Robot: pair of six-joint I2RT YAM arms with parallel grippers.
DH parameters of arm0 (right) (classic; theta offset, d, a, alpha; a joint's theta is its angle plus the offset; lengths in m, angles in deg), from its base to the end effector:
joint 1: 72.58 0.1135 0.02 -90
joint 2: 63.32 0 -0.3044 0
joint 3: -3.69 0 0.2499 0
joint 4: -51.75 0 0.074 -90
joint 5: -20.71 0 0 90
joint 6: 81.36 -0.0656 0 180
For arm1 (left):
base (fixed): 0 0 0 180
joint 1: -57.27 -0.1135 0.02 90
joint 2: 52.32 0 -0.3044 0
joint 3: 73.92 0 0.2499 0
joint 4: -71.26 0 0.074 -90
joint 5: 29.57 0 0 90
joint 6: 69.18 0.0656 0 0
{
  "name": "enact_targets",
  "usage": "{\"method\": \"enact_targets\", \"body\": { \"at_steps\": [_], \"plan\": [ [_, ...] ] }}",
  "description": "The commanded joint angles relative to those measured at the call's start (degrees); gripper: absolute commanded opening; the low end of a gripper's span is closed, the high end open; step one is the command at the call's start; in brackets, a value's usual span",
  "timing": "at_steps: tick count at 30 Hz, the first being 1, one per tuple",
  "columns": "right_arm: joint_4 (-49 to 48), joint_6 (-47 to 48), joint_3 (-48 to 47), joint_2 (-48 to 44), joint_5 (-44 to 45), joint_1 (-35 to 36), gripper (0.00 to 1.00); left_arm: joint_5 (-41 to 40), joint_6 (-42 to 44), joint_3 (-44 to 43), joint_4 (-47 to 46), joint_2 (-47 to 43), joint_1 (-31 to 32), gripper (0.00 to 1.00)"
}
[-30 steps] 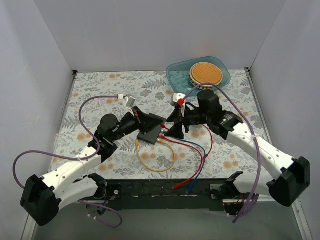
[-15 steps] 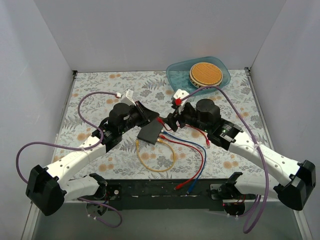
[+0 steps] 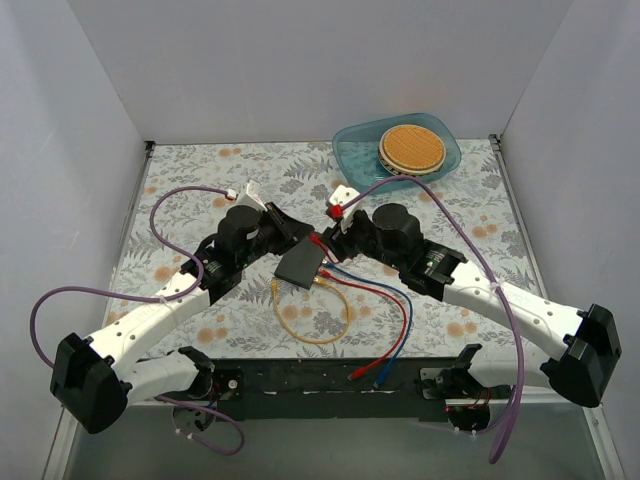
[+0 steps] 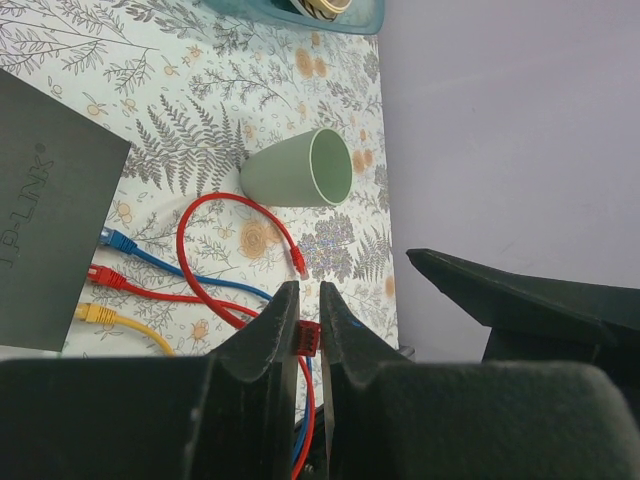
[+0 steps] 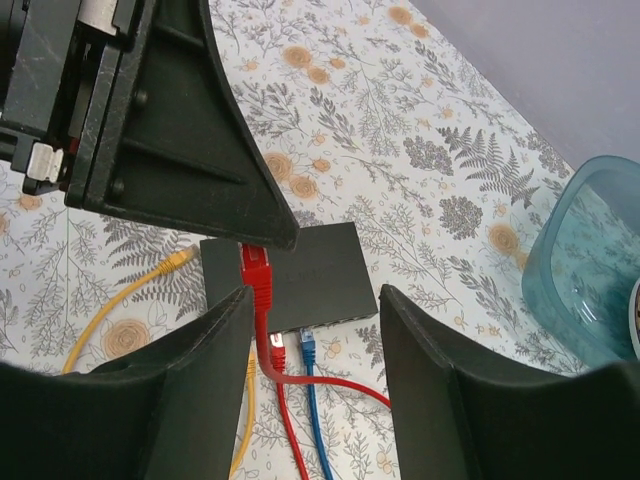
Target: Insert the plug into the switch port
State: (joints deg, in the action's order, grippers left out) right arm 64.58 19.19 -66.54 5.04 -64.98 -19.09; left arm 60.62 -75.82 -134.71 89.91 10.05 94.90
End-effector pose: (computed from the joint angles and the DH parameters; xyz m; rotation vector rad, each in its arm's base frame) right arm 0.1791 0.2337 0.3781 -0.8996 1.5431 0.4765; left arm 0.2055 -0.1587 0.3280 -1.1145 1.9748 -1.4582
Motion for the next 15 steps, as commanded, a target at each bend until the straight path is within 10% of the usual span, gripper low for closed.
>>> {"method": "enact_targets", "body": {
  "at_steps": [1, 15],
  "plan": [
    [-4.65, 0.62, 0.53, 1.51, -1.23, 0.29, 0.59, -0.36, -0.3, -2.5, 0.34, -0.67, 0.17, 0.0],
    [-3.6, 0.88, -0.53, 5.12, -3.97, 0.29, 0.58, -0.27, 0.58, -2.5, 0.08, -1.02, 0.17, 0.0]
  ]
}}
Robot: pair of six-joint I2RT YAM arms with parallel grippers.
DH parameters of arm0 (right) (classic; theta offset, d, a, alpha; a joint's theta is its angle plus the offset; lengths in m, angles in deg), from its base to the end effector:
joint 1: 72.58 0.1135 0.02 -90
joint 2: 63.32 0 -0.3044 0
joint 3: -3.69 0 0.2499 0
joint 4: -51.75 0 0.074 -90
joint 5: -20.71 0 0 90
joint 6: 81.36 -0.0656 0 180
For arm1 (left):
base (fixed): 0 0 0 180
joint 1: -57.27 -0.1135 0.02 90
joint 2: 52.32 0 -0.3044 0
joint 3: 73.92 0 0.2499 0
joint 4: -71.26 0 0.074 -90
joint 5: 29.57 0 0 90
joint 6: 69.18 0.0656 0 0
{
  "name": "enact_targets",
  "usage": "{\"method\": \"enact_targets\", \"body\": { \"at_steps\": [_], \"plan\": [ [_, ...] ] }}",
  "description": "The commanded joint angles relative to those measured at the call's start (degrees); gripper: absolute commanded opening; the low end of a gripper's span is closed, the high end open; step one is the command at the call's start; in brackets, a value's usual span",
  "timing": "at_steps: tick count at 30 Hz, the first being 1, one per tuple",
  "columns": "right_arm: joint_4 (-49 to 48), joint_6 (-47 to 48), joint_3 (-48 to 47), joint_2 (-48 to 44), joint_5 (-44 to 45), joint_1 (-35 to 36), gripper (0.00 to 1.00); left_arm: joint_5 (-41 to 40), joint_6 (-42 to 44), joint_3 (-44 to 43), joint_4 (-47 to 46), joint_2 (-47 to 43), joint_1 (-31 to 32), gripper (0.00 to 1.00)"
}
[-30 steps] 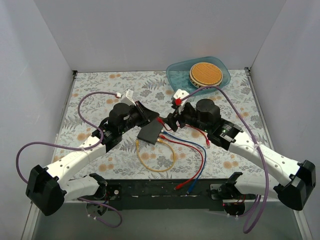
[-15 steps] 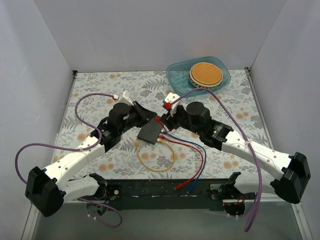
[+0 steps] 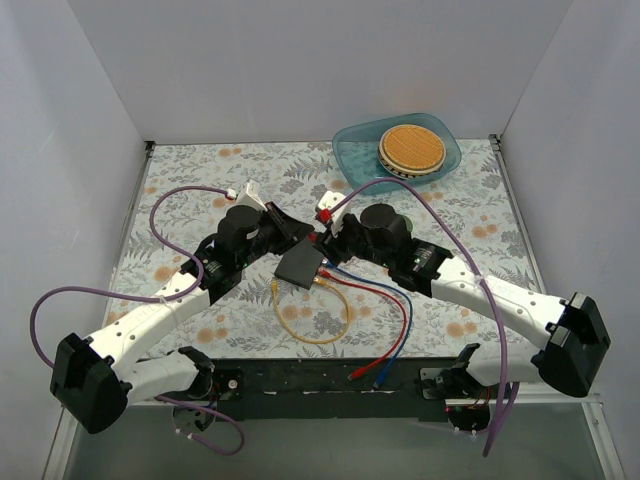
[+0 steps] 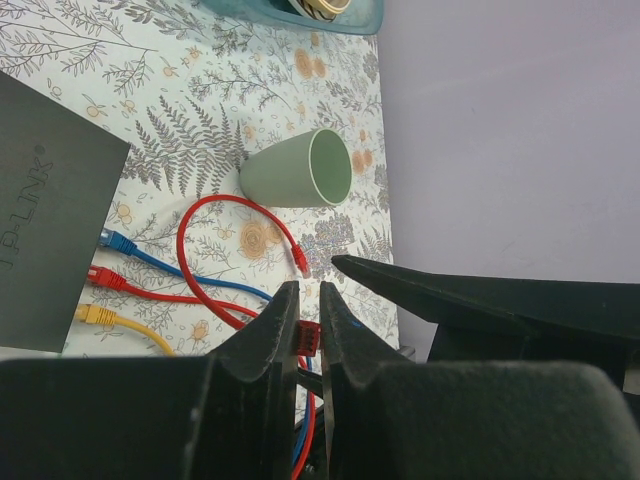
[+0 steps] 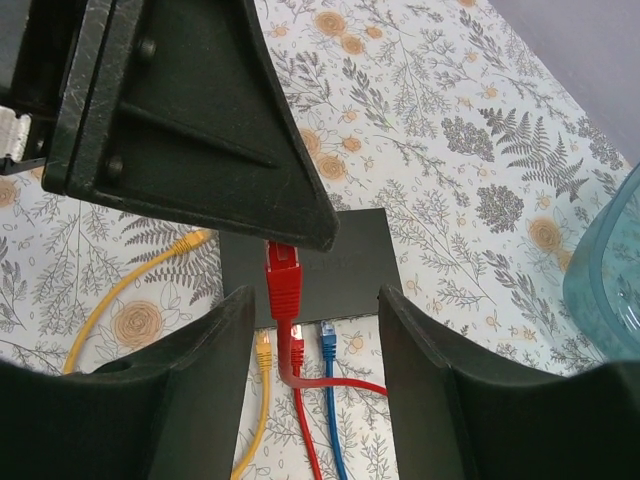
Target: Insert the plug into the switch port
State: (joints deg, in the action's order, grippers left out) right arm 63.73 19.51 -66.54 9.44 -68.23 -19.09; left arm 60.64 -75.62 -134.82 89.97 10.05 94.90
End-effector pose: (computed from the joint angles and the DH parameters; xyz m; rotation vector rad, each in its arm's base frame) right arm 0.1881 0.2521 0.3582 -0.9760 1.5760 0.5055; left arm 0.2055 -0.1587 0.3286 -1.1099 1.9753 -1.4575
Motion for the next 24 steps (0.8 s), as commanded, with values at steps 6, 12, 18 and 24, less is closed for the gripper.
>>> {"method": "enact_targets", "body": {
  "at_steps": [6, 12, 18, 24],
  "plan": [
    [-2.83, 0.81, -0.7, 1.87, -0.36, 0.29, 0.53, -0.3, 0.64, -2.39, -0.07, -1.28, 0.17, 0.0],
    [-2.92, 0.82, -0.53, 2.04, -0.71, 0.29, 0.23, -0.3, 0.64, -2.22, -0.16, -1.64, 0.17, 0.0],
    [-2.66, 1.17, -0.18, 1.61, -0.01, 0.29, 0.01, -0.47, 1.52, -2.22, 0.28, -1.37, 0.08, 0.0],
    [-1.26, 1.87, 0.61, 1.17, 1.49, -0.32, 0.01, -6.43, 4.85, -2.83, 4.48, -1.19, -0.1, 0.7]
  ]
}}
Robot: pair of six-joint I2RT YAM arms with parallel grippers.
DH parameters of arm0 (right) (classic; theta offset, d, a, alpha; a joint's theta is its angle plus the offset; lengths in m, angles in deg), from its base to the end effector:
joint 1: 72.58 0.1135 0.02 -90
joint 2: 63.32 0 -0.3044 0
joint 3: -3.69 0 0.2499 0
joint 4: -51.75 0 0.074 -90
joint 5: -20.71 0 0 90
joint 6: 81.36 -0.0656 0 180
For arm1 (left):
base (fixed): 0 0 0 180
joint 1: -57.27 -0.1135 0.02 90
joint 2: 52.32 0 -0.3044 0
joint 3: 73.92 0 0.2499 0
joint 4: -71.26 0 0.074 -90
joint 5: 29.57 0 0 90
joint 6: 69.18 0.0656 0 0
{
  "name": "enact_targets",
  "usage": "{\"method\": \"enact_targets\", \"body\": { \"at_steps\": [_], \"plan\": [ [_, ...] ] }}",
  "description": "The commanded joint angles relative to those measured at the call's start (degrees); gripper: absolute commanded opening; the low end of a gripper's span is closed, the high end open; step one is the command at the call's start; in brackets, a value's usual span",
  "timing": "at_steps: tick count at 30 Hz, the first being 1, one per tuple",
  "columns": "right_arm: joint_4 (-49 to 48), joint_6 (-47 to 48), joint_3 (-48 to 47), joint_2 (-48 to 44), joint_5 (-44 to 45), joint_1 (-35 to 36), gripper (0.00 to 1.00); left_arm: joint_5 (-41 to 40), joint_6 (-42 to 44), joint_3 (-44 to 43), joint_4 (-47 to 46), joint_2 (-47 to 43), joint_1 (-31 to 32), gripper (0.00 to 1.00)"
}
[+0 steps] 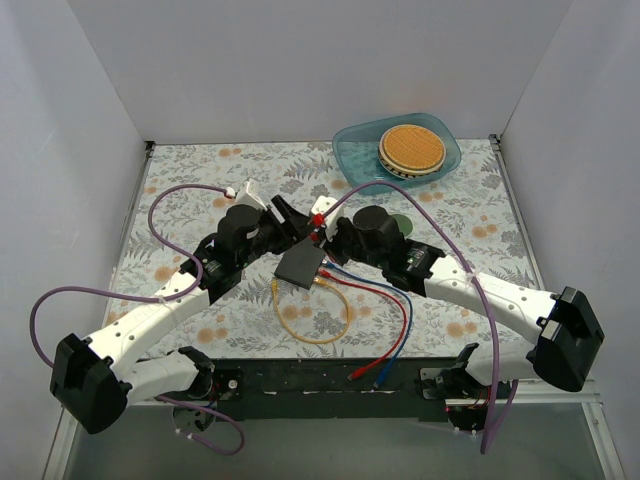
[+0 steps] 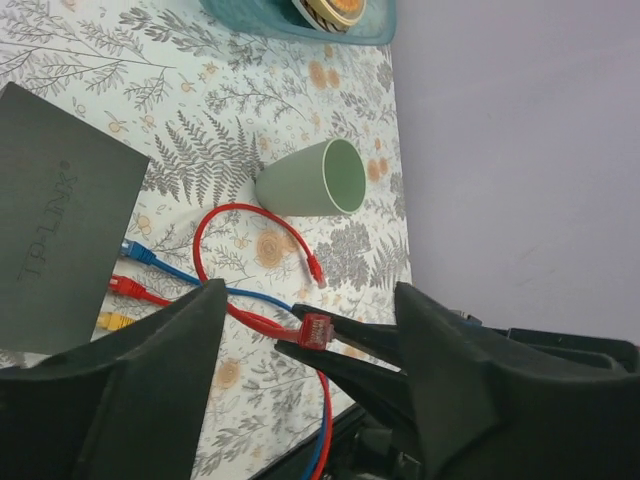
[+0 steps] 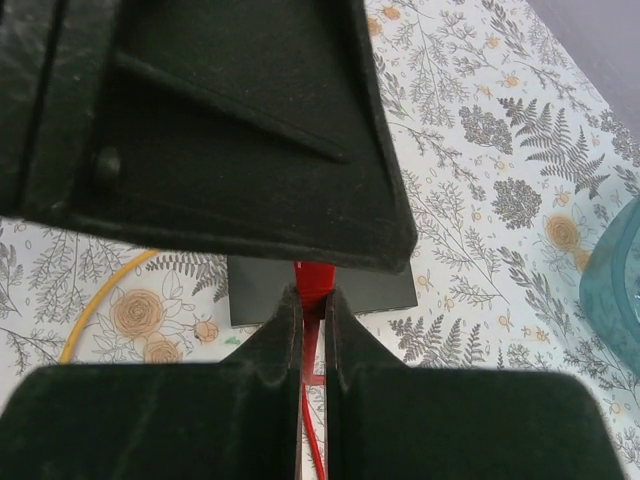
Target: Insert the plug into the switch port
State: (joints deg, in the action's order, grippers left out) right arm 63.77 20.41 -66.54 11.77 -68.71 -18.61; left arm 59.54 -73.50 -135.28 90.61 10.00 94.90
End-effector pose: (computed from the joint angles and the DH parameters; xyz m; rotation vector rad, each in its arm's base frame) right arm 0.1913 0.2618 0.3459 -1.0228 1.5959 0.4971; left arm 0.2060 -0.1576 0.3304 -1.0780 1.9726 -1.4223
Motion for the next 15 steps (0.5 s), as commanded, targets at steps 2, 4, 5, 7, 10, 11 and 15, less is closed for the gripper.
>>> {"method": "enact_targets", "body": {
  "at_steps": [2, 4, 5, 7, 10, 11, 15],
  "plan": [
    [-0.86, 0.8, 1.31, -1.26, 1.44, -1.59, 0.01, -7.02, 5.46, -2.63, 5.61, -1.5, -0.62, 0.84],
    [-0.07, 0.27, 2.19, -1.26, 0.66, -2.99, 0.01, -9.99, 6.16, -3.16, 8.78, -2.12, -1.76, 0.91],
    [-0.06, 0.18, 2.63, -1.44, 0.3, -3.61, 0.01, -10.45, 6.87, -2.9, 9.22, -2.47, -2.2, 0.98],
    [-0.24, -0.34, 3.51, -1.44, -0.23, -5.1, 0.01, -10.02, 7.57, -1.76, 9.49, -3.17, -4.13, 0.98],
    [0.98, -0.43, 4.48, -0.21, -2.07, -7.3, 0.01, -7.39, 9.07, -0.27, 8.44, -2.56, -7.47, 0.98],
    [1.34, -0.52, 4.57, 0.84, -2.33, -7.83, 0.01, -4.51, 10.46, 0.17, 7.91, -2.04, -8.44, 0.98],
    [4.06, -1.13, 4.39, 4.36, -5.05, -11.16, 0.01, 0.17, 14.15, 2.37, 3.97, 1.56, -12.22, 0.98]
  ]
}}
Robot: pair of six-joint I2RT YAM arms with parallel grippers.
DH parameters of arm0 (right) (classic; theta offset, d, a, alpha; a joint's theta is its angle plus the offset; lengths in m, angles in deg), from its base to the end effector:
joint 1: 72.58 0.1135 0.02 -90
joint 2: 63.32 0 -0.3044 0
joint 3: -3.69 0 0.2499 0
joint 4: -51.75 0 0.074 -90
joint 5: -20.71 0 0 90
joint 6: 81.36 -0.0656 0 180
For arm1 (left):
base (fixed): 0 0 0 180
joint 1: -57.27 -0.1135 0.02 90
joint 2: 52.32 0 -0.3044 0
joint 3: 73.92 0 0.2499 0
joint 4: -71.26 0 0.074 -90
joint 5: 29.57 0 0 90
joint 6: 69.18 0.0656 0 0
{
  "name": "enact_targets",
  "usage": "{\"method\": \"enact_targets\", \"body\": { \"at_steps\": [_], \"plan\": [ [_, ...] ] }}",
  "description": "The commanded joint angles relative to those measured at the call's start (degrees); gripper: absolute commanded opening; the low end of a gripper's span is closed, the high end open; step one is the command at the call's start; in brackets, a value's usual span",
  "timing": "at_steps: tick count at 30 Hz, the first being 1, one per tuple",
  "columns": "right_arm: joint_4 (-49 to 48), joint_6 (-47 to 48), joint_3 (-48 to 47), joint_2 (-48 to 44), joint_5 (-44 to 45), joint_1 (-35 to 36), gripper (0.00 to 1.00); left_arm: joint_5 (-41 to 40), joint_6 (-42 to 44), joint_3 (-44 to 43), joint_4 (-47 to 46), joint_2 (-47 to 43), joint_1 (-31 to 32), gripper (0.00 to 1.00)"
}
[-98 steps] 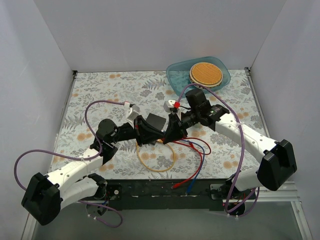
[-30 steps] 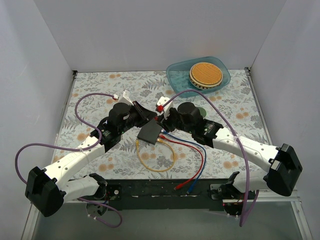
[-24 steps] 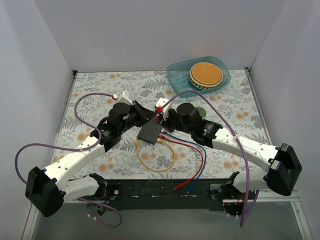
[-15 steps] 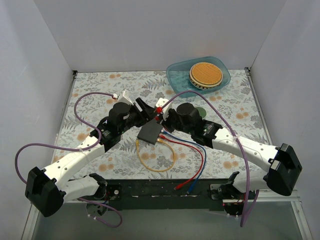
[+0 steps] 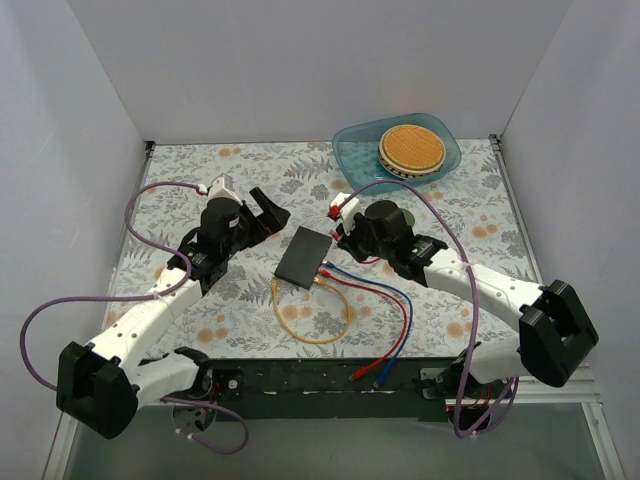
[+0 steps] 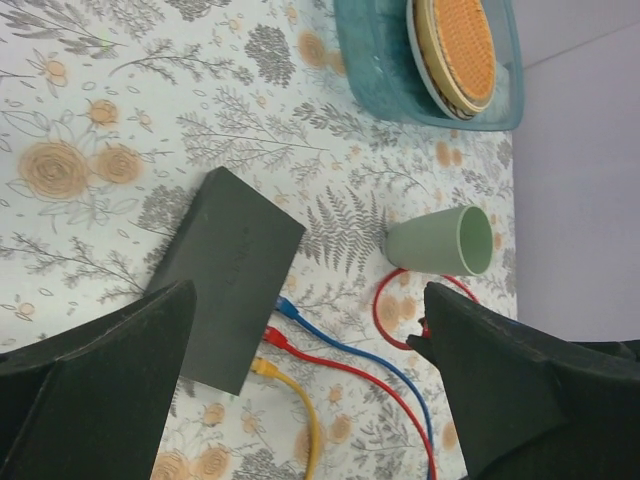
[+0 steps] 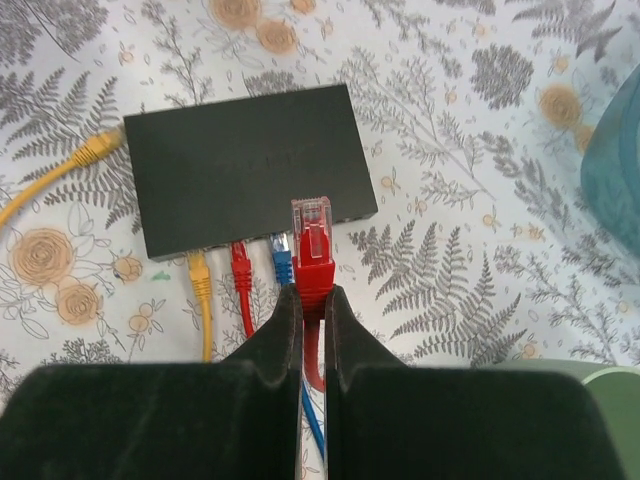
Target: Insert the plug into the switch port
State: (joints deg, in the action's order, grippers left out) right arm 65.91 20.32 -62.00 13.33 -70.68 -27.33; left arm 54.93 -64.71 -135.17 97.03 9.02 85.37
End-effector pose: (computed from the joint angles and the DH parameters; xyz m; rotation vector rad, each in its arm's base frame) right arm 0.2252 0.2294 0.3029 -0.9820 1.7785 0.3965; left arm 0.2228 -0.1119 0.3195 -1.1252 1.9149 -1.1058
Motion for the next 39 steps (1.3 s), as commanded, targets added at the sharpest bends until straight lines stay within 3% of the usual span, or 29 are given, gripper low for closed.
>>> {"method": "enact_targets", "body": {
  "at_steps": [1, 12, 26, 39],
  "plan": [
    [2.45, -1.22, -0.33, 3.51, -3.62, -2.97, 0.01, 5.32, 5.99, 2.61, -3.17, 3.77, -2.96, 0.98],
    [6.68, -2.71, -3.85, 15.9, -5.29, -6.06, 0.01, 12.26, 10.21, 4.72, -16.26, 20.56, -4.63, 0.96],
    [6.58, -3.51, -7.09, 23.81, -5.12, -6.14, 0.01, 17.09, 8.55, 7.54, -25.06, 24.87, -5.51, 0.91],
    [8.78, -3.77, -12.81, 29.97, -1.69, -6.06, 0.01, 19.91, 8.02, 7.89, -26.73, 26.37, -5.68, 0.89]
  ]
}}
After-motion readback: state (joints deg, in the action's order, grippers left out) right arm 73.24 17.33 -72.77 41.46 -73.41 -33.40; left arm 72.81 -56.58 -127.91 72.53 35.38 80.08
